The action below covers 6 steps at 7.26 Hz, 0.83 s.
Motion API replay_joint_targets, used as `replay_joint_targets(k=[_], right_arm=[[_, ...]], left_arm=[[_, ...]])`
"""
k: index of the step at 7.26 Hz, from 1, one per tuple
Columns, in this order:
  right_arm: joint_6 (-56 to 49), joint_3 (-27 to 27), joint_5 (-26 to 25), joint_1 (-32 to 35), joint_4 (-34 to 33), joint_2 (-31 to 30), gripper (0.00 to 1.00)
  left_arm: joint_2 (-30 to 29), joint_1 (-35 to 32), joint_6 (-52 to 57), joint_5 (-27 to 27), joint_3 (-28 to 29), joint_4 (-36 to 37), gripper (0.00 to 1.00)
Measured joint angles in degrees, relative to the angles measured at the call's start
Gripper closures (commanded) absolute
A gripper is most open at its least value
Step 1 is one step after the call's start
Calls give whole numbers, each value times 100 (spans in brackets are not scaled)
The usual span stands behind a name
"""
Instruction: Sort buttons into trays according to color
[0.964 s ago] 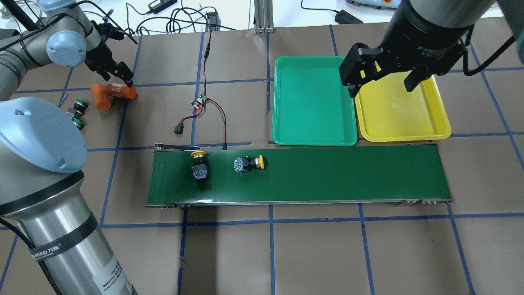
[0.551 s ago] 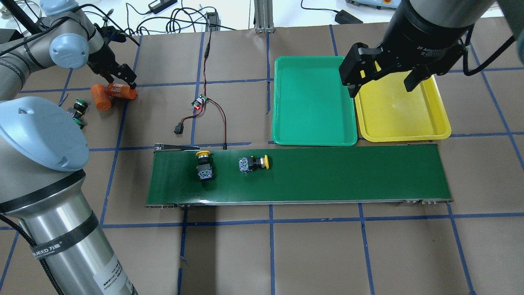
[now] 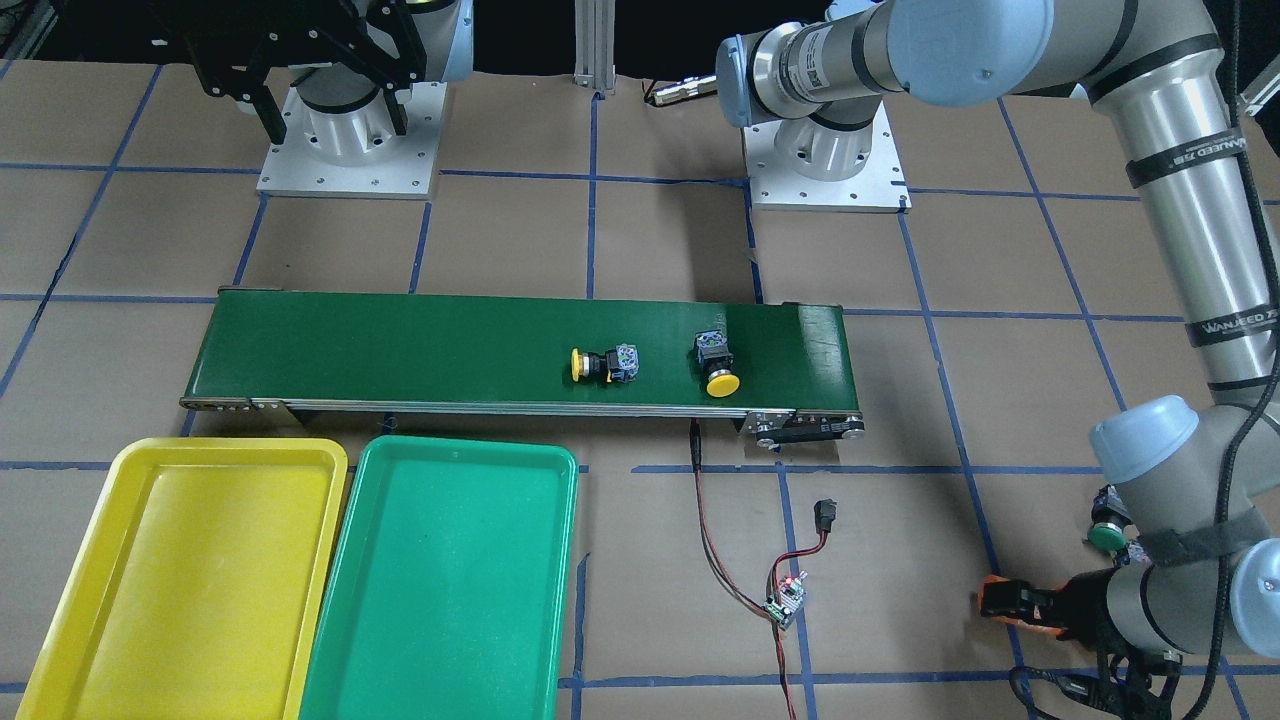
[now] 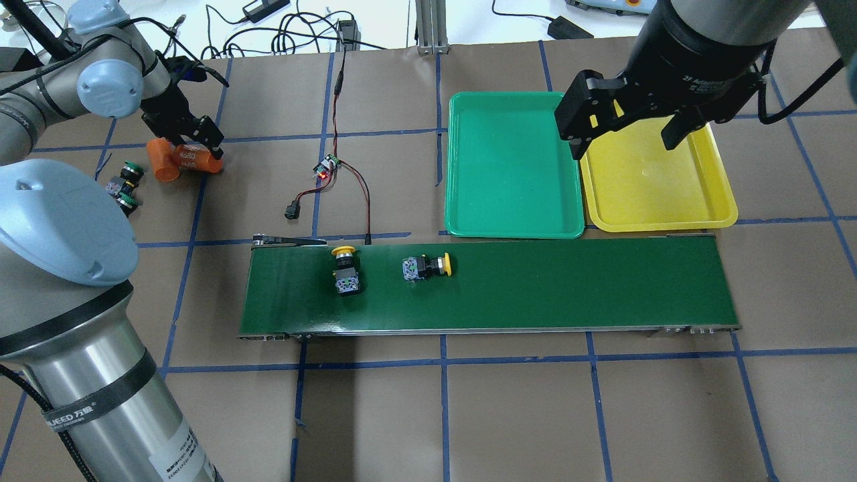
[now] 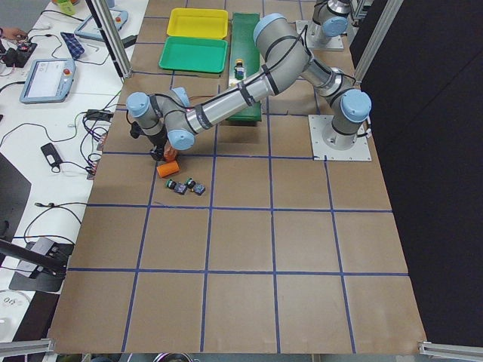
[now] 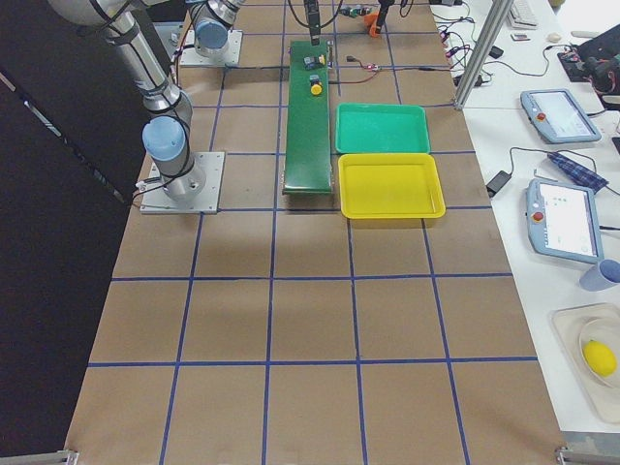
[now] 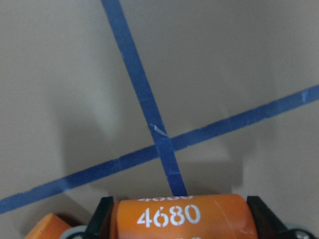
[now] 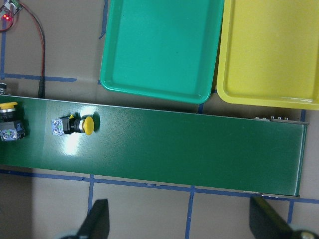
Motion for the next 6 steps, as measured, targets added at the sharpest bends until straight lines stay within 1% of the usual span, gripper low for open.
replay_joint_targets(k=[1, 2, 3, 4, 5, 6], right_arm=[[0, 0, 0, 1, 0, 0, 0], [1, 0, 0, 1, -2, 0, 0], [3, 0, 2, 0, -3, 1, 0], [2, 0, 5, 0, 0, 3, 0], [0, 0, 7, 1, 2, 2, 0], [0, 0, 6, 3, 3, 3, 0]], left_arm=[[369, -170, -507, -12, -164, -469, 66], [895, -432, -955, -20, -499, -867, 66], [1512, -669, -1333, -27, -1108, -1057, 66], [2116, -827, -1658, -32, -1873, -1017, 66], [2682, -975, -1920, -34, -2682, -743, 64], [3082, -1184, -2214, -33, -3379, -306, 56]])
